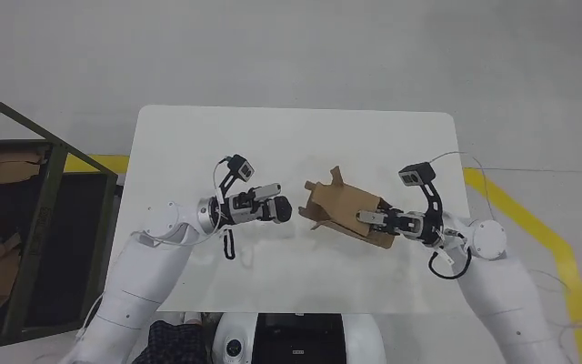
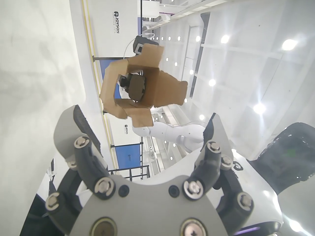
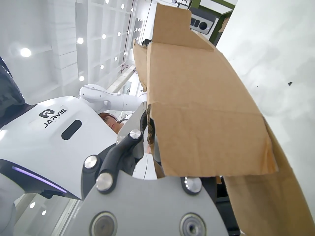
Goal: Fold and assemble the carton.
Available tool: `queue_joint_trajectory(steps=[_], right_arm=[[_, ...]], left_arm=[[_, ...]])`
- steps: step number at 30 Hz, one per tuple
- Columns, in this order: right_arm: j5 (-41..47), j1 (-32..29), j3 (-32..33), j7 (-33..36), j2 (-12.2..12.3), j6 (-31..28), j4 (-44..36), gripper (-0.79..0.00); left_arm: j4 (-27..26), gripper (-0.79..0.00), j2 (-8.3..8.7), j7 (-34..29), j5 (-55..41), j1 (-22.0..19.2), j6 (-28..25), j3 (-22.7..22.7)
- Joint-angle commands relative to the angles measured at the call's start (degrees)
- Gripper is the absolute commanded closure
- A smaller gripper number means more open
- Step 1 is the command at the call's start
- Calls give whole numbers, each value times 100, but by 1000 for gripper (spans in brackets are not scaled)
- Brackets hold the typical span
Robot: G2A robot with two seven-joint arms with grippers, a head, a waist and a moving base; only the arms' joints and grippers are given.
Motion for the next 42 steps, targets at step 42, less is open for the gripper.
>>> queue_joint_trajectory(steps=[42], right_arm=[[-174, 152, -768, -512, -138, -43, 297, 0]], left_arm=[[1437, -785, -319, -1206, -1244, -1261, -591, 1065]])
